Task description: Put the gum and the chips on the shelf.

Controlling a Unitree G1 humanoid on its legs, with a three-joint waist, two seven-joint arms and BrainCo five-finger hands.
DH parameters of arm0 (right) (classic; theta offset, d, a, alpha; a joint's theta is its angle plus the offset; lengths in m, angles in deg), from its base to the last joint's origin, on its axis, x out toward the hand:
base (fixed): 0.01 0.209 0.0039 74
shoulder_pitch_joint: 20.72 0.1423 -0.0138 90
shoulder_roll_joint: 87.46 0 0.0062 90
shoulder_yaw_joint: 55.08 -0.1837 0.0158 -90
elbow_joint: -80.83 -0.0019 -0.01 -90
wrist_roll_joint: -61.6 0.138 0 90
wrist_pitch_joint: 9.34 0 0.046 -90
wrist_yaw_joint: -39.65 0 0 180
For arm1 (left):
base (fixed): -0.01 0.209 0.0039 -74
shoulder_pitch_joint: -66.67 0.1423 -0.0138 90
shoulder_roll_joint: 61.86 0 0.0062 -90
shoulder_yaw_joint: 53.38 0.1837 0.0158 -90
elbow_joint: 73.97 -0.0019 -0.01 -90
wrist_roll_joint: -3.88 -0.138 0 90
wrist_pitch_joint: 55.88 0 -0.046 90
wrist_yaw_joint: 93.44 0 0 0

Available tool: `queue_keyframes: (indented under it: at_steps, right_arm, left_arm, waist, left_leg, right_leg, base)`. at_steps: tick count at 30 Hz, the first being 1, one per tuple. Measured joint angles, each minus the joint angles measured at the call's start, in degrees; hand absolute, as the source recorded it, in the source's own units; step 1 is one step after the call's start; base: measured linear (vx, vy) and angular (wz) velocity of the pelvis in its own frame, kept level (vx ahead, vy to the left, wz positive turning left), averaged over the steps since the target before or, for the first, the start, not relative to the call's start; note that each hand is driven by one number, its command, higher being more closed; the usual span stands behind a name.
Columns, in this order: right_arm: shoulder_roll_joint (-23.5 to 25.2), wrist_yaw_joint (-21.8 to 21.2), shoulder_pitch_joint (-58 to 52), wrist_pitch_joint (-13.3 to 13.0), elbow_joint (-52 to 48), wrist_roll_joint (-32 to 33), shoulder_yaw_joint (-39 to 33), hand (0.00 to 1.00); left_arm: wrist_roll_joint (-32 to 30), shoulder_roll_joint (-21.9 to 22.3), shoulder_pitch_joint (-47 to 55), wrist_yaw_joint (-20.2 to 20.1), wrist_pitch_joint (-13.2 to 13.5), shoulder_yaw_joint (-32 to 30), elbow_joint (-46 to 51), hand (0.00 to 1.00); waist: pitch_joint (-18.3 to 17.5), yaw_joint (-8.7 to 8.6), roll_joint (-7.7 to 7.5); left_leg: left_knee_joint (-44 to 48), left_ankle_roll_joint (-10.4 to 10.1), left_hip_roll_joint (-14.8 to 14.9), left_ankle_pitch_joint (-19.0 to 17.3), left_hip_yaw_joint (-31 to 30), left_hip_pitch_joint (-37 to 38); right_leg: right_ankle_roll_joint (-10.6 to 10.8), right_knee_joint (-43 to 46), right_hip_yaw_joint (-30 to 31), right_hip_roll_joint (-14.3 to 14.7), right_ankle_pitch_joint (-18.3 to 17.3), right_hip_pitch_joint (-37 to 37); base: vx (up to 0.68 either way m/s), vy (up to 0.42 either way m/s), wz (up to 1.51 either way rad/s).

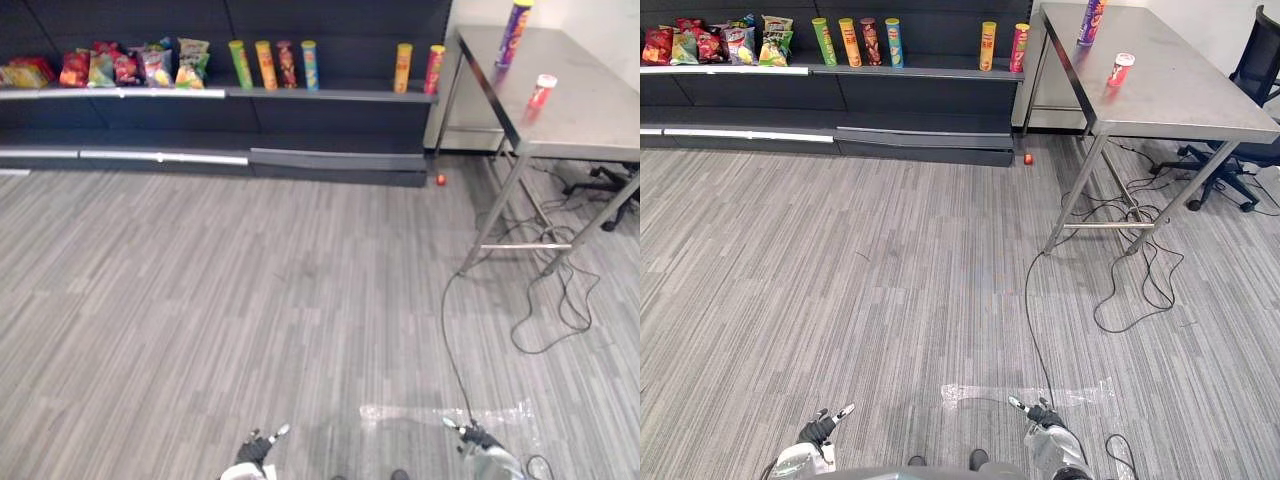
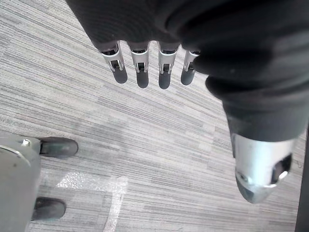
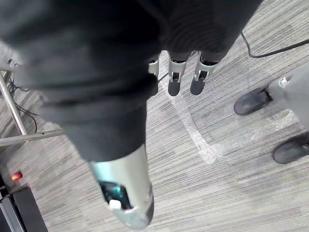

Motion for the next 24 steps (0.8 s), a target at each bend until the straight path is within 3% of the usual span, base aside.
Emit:
queue_keyframes:
  at_steps: [9, 24]
  right_arm:
    - [0.13, -0.12, -6.07, 0.07, 0.59, -0.34, 0.54, 0.0]
    - [0.05, -0.17, -6.9, 0.06, 0.63, -2.21, -1.41, 0.0]
  left_arm:
    - [-0.07, 1.88, 1.73, -0.69, 0.03, 1.35, -0.78, 0.0]
    - [-0.69, 1.88, 1.71, -0.74, 0.06, 1.7, -1.22, 0.0]
  waist:
    - [-0.07, -0.2, 0.25]
    - [-0.43, -0.17, 0.12]
  left_leg:
    - [-0.22, 1.03, -0.09, 0.72, 0.38, 1.05]
    - [-2.48, 1.22, -0.42, 2.28, 0.3, 2.5]
  right_leg:
    - [0.01, 0.26, -0.02, -0.07, -0.06, 0.71]
    - [0.41, -0.96, -0.13, -0.18, 0.68, 1.73]
  base:
    - [-0.06, -0.022, -0.01]
    - [-0.02, -0.01, 0.0]
